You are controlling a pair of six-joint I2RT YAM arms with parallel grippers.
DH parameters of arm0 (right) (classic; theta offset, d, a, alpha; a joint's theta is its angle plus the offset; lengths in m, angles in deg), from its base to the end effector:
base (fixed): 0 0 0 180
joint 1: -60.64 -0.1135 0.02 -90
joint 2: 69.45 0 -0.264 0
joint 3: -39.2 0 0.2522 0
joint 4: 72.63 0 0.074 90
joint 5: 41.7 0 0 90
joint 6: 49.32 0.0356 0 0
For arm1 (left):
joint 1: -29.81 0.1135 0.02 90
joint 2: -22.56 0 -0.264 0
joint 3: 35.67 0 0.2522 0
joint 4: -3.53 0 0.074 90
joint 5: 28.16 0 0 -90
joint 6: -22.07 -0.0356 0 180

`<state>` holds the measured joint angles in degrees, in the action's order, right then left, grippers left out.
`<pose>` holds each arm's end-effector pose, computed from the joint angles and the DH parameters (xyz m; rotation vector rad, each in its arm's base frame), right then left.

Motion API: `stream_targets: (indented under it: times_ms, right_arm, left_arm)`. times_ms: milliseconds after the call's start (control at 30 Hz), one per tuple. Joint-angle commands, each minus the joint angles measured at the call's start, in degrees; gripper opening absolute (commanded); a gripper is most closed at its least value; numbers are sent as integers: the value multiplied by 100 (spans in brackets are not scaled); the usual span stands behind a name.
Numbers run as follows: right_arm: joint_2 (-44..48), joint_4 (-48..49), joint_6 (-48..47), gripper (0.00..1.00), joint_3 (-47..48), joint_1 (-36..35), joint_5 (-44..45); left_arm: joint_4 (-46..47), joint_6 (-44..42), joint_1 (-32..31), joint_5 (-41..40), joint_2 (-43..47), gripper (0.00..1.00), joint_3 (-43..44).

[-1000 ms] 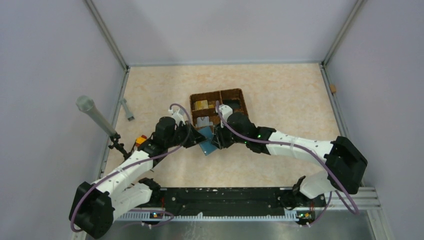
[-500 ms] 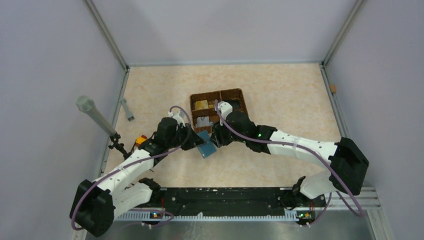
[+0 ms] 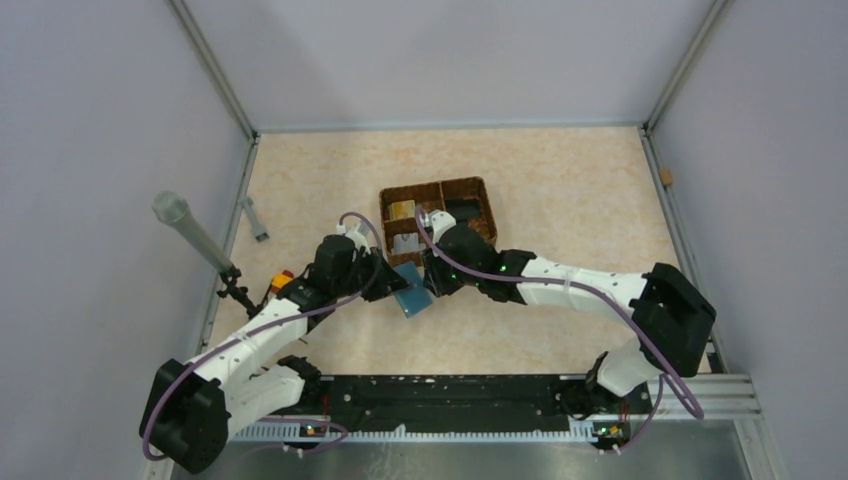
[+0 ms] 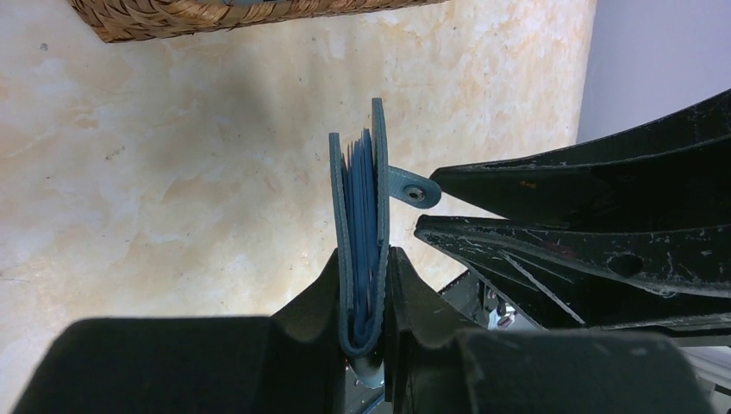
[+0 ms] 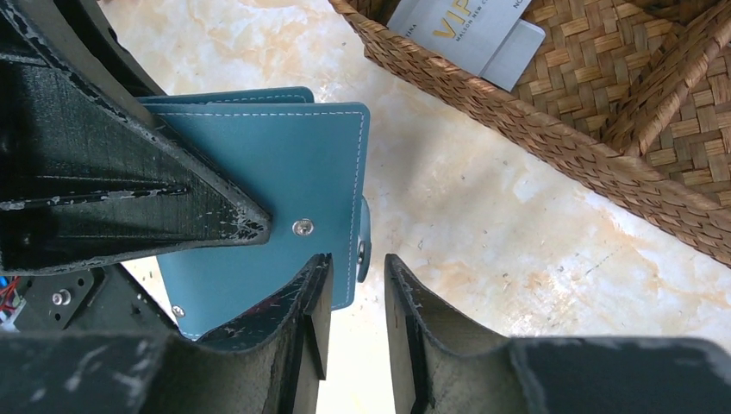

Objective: Put the credit cards into the card holder
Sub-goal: Close the card holder.

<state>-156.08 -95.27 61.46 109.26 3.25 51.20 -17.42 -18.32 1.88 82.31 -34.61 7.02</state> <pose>0.1799 0.2779 0.2359 -0.7090 2.2327 0.6551 0.1784 -0.1087 0.2100 -0.2297 2.3770 -1.1027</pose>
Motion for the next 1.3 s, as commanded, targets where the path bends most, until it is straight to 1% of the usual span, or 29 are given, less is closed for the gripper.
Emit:
stream_targets:
  times_ms: [0, 200, 300, 433, 600, 767, 1267]
  right_arm:
    - [-39, 98, 67, 28, 261, -56, 90]
    - [-45, 147, 100, 15, 248, -53, 76]
    - [34, 192, 111, 12, 189, -47, 30]
    - [147, 203, 126, 0, 153, -46, -11]
    - [312, 417, 94, 0, 7, -52, -265]
    - [379, 839, 255, 0, -157, -9, -765]
    - [274, 1591, 623, 0, -366, 29, -1316]
  left_arm:
    - [191, -3, -11, 8, 109, 0, 211]
    - [141, -13, -4, -14, 150, 0, 199]
    - [120, -12, -11, -34, 161, 0, 193]
    - [112, -12, -7, -49, 157, 0, 175]
    - [151, -6, -11, -36, 166, 0, 159]
    - [177, -23, -8, 19, 130, 0, 167]
    - [199, -29, -7, 111, 60, 0, 156]
